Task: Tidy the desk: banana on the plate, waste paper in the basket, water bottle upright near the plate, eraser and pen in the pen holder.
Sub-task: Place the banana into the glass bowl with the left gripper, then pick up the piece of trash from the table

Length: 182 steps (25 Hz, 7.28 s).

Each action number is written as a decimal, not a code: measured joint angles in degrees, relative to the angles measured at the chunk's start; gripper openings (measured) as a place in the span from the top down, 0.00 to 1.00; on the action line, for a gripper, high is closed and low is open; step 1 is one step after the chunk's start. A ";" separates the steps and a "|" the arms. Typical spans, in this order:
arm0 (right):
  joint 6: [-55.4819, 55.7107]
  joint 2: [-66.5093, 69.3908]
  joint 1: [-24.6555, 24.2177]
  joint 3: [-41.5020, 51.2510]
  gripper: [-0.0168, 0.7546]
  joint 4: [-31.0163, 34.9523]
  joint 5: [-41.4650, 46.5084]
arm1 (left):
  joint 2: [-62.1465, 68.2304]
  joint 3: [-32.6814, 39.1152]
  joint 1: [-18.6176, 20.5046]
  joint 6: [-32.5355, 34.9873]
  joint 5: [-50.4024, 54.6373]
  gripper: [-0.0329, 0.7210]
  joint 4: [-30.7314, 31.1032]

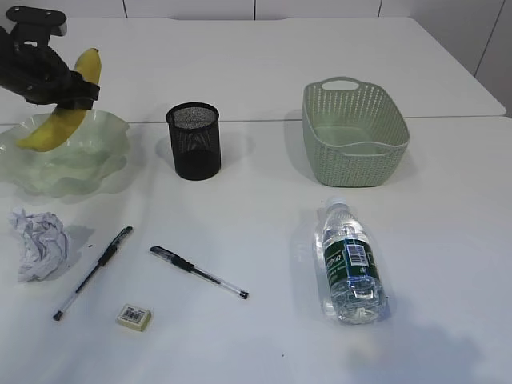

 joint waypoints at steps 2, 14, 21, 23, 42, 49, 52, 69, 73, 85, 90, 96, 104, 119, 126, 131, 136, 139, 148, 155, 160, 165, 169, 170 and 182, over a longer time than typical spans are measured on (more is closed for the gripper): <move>0.00 0.00 0.00 0.00 0.23 0.10 0.00 | 0.52 -0.01 0.00 0.00 -0.08 0.64 0.00; 0.00 0.00 0.00 0.00 0.23 0.69 -1.86 | 3.48 -0.11 0.00 0.00 -0.73 0.64 0.00; 0.00 0.00 0.00 0.00 0.23 0.81 -2.22 | 4.07 -0.11 0.00 0.00 0.80 0.64 0.46; 0.00 0.00 0.00 0.00 0.23 0.81 -2.32 | 4.15 -0.11 0.00 0.00 1.15 0.63 0.46; 0.00 0.00 0.00 0.00 0.23 1.25 -2.32 | 4.15 -0.11 0.00 0.00 1.98 0.47 0.46; 0.00 0.00 0.00 0.00 0.23 1.35 -2.44 | 2.88 -0.11 0.00 0.00 2.19 0.41 0.46; 0.00 0.00 0.00 0.00 0.23 1.35 -2.57 | 1.35 -0.11 0.00 0.00 2.98 0.40 0.46; -0.10 0.00 0.00 0.00 0.23 1.35 -2.57 | -12.70 -0.11 0.00 -10.49 29.33 0.46 8.38; -0.10 0.00 0.00 0.00 0.23 1.35 -2.57 | -16.52 0.52 0.00 -12.37 33.34 0.46 8.47; -0.10 0.00 0.00 0.00 0.23 1.35 -1.19 | -37.60 28.59 0.00 -20.15 25.50 0.47 6.49; -0.10 0.00 0.00 0.00 0.23 1.35 -1.12 | -45.44 41.39 0.00 -20.50 18.73 0.46 6.24; -0.10 0.00 0.00 0.00 0.23 1.35 -0.98 | -46.25 46.14 0.00 -20.58 15.48 0.29 1.30; -0.10 0.00 0.00 0.00 0.23 1.59 -0.94 | -44.49 46.18 -0.37 -21.29 6.32 0.24 0.27; -0.10 0.00 0.00 0.00 0.23 1.69 0.62 | -31.53 46.18 0.88 -23.28 3.28 0.27 -9.86; -0.10 0.00 0.00 0.00 0.23 1.69 0.62 | -30.96 46.18 4.52 -23.38 0.91 0.27 -9.96; -0.10 0.00 0.00 0.00 0.23 1.69 0.26 | -28.69 46.18 4.60 -23.38 -0.36 0.27 -10.08; -0.10 0.00 0.00 0.00 0.23 1.69 -0.01 | -26.65 46.18 4.60 -23.49 -3.18 0.27 -10.17; -0.10 0.00 0.00 0.00 0.23 1.69 -0.01 | -25.74 46.18 4.60 -23.49 -5.13 0.27 -10.30; -0.10 0.00 0.00 0.00 0.23 1.69 -0.01 | -22.07 46.18 4.60 -23.49 -6.91 0.28 -11.15; -0.10 0.00 0.00 0.00 0.23 1.69 -0.01 | -21.97 46.18 4.60 -23.56 -9.20 0.49 -11.15; -0.10 0.00 0.00 0.00 0.23 1.69 -0.05 | -21.97 46.18 4.60 -23.56 -10.49 0.59 -11.26; -0.10 0.00 0.00 0.00 0.23 1.69 -0.18 | -21.97 46.18 4.65 -23.56 -10.86 0.64 -11.26; -0.10 0.00 0.00 0.00 0.23 1.69 -0.18 | -21.97 46.18 4.65 -23.56 -12.03 0.66 -11.26; -0.10 0.00 0.00 0.00 0.23 1.69 -0.18 | -21.97 46.18 4.65 -23.56 -12.19 0.68 -11.37; -0.10 0.00 0.00 0.00 0.24 1.69 -0.18 | -21.97 46.18 4.65 -23.56 -12.38 0.79 -11.37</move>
